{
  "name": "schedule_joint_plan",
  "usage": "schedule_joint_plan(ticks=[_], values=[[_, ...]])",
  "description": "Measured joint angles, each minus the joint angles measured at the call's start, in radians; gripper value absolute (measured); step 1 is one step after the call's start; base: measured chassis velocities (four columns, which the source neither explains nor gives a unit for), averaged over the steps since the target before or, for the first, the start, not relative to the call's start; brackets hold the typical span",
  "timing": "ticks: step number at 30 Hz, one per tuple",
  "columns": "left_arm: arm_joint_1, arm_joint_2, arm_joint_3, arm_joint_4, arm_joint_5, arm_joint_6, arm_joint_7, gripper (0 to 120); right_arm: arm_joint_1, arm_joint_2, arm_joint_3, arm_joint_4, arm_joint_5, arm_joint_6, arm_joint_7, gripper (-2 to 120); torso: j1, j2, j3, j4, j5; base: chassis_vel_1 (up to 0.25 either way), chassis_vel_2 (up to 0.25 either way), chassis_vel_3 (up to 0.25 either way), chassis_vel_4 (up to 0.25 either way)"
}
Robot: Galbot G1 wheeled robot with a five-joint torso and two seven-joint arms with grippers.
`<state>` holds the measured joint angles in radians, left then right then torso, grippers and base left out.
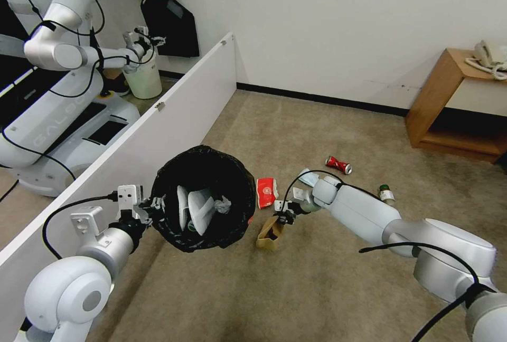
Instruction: Pick up the trash bin and place the garbage on the floor into it.
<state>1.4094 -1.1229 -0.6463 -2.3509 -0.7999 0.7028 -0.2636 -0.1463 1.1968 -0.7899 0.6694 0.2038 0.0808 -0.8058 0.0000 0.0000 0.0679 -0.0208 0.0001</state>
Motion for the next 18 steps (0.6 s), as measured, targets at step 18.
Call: schedule_joint_plan(ticks=[18], values=[[-0.01,0.029,0.076,-0.017,-0.026,0.001,-0.02,0,0.006,-0.194,0.066,0.192,0.038,-0.048,0.041,0,0.0,0.0,0.0,-0.0001,0.0002,0.0,0.0,0.0,0.0]])
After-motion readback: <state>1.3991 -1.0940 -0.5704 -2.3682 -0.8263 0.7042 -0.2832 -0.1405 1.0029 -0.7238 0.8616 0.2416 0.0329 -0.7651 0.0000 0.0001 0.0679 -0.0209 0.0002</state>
